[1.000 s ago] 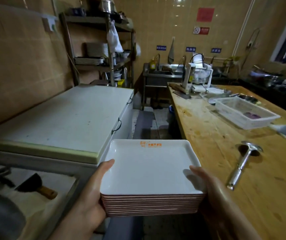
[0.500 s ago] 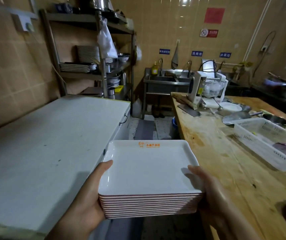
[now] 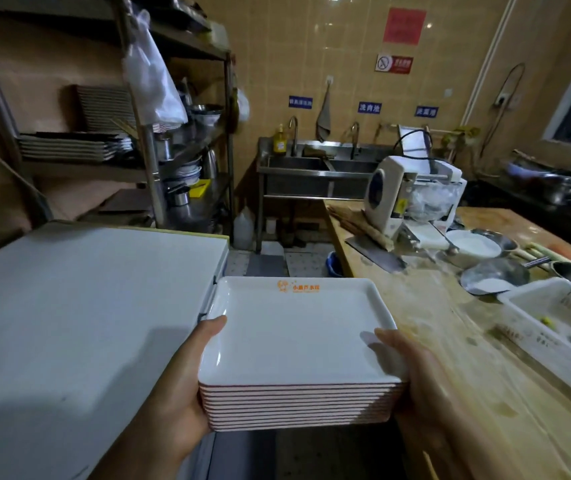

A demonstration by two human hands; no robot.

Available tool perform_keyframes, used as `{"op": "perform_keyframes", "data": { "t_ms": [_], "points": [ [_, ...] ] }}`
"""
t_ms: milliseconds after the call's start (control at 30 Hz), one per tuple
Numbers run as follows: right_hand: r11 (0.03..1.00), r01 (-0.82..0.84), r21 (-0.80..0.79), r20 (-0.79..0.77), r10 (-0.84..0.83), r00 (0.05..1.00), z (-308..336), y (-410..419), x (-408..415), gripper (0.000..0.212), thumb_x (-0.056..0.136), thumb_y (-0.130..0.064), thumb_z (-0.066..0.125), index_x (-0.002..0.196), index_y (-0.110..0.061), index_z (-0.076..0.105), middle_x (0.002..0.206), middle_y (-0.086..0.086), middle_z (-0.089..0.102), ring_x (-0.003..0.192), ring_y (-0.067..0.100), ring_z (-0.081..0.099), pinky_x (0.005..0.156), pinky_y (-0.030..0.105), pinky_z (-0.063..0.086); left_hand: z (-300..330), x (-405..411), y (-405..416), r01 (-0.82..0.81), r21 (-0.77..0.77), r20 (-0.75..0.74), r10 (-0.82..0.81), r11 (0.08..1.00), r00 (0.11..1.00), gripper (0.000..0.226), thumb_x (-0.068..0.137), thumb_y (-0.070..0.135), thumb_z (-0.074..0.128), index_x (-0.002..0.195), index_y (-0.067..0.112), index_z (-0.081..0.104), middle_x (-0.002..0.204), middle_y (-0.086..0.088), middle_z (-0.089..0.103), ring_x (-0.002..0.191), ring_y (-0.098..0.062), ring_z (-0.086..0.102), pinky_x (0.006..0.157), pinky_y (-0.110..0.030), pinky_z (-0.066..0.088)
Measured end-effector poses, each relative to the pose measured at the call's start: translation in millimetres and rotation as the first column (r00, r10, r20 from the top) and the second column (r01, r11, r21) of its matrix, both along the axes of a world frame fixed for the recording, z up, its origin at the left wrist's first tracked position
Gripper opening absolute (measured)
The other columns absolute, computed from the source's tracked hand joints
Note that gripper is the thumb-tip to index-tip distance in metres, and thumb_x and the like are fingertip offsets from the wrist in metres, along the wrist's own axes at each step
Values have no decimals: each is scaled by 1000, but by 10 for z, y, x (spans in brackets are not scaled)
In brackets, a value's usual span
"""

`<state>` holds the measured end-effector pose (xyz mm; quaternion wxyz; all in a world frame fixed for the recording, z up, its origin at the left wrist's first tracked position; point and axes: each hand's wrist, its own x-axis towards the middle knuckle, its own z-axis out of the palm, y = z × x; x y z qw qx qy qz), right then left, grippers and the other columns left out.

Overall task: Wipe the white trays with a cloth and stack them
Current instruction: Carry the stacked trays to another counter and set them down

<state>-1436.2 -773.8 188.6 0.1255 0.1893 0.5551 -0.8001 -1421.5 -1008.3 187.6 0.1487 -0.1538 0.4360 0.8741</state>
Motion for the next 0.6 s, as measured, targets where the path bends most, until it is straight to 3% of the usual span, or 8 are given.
{"op": "perform_keyframes", "data": {
  "t_ms": [133, 233, 400, 600],
  "points": [
    [1000, -14, -1, 22, 14, 1000, -56, 62, -838, 31, 82, -30, 59, 102, -6, 58, 71, 16, 68, 52, 30, 61, 50, 32, 47, -28, -790, 56, -23, -30, -8, 22, 999, 1000, 30, 82, 41, 58, 93, 19, 75, 94, -13, 74, 74, -33, 71, 55, -45, 55],
    [1000, -18, 0, -10, 18, 1000, -134, 146, -1547, 26, 80, -29, 59, 93, -7, 62, 65, 12, 67, 50, 27, 60, 55, 31, 45, -55, -1450, 196, -63, -67, -10, 63, 996, 998, 29, 86, 40, 55, 98, 18, 70, 87, -12, 74, 67, -32, 71, 51, -43, 55],
    [997, -67, 47, -33, 69, 997, -127, 320, -2805, 18, 79, -29, 58, 79, -12, 66, 60, 6, 65, 47, 20, 61, 49, 28, 45, -63, -2602, 409, -146, -71, -39, 144, 987, 989, 32, 77, 38, 61, 97, 16, 72, 94, -11, 74, 73, -27, 72, 64, -39, 53],
    [986, -164, 34, -45, 166, 985, -68, 379, -4125, 24, 80, -29, 58, 93, -11, 64, 68, 8, 67, 53, 22, 62, 52, 29, 47, -57, -3802, 407, -182, -41, -16, 181, 983, 983, 48, 62, 42, 68, 104, 18, 71, 101, -11, 73, 86, -32, 70, 76, -46, 53]
  ]
}}
